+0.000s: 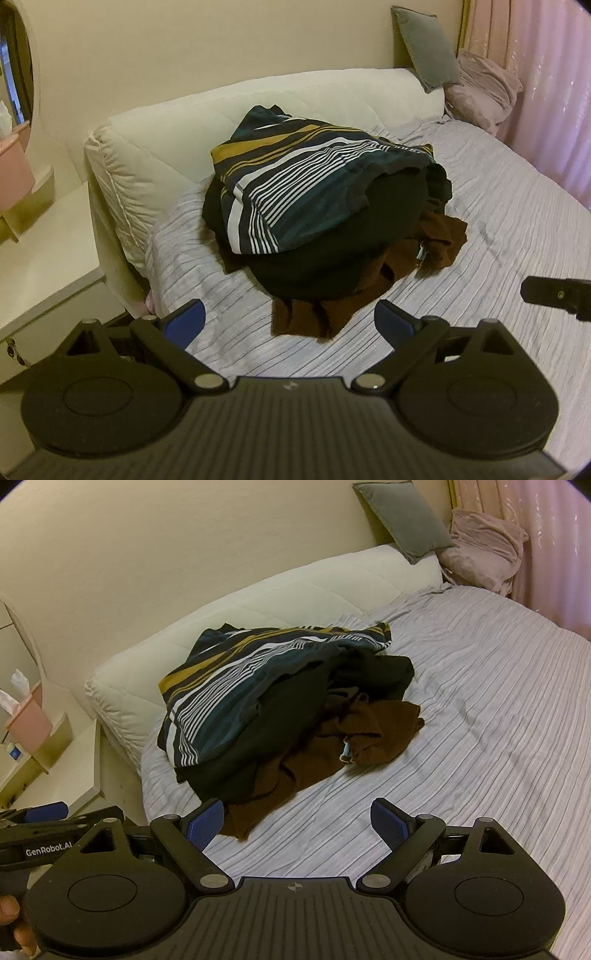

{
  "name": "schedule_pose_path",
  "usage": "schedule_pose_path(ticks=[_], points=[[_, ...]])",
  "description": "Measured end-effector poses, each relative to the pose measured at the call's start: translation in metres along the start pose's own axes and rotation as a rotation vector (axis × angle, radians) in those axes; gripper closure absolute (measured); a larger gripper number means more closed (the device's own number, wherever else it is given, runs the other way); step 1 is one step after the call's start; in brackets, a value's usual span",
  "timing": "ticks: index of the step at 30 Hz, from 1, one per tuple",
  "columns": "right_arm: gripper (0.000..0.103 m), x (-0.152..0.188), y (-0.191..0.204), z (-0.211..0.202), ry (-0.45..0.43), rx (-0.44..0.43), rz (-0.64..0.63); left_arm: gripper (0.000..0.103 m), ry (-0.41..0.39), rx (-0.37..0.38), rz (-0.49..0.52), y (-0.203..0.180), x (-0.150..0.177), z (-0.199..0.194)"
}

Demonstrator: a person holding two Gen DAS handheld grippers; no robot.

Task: Fold clothes

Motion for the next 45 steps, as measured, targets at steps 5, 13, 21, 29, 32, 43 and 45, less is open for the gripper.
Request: schedule_pose_path(ticks=[5, 13, 21, 29, 32, 43, 45], points=[[0.014, 0.002, -0.001, 0.005, 0.001, 0.0, 0.003, 0.007, 0.013, -0.005, 0.002, -0.002, -0.001, 0.001], [0.014, 0.005, -0.001, 0.007, -0.001, -0.006, -0.004, 0.007, -0.006, 0.022, -0.017, -0.005, 0.009, 0.002], [0.014, 0.006, -0.001, 0.008, 0.004, -0.008, -0.006, 0.007, -0.001, 0.024, -0.02, -0.007, 0.01, 0.002], [0.014, 0.006, 0.0, 0.009, 0.007, -0.005, -0.008, 0.007, 0.006, 0.028, -0.022, -0.005, 0.008, 0.002], [0.014, 0.005, 0.0, 0.009, 0.009, -0.005, -0.008, 0.007, 0.008, 0.028, -0.022, -0.005, 0.007, 0.002], [0.014, 0.006, -0.005, 0.01, 0.013, -0.001, -0.003, 0.007, 0.012, 0.033, -0.02, -0.004, 0.006, 0.004], [0.014, 0.006, -0.005, 0.01, 0.014, 0.0, -0.003, 0.007, 0.013, 0.033, -0.02, -0.004, 0.007, 0.004]])
Point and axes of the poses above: each gripper's, at about its wrist camera, not at the fingertips, and z roughly the way its jaws point, y to its left, x to its underside, the point moved 6 cm from there along z, roughly the way its jaws point, and after that the axes turned 12 degrees about x, right-handed, at the moved point
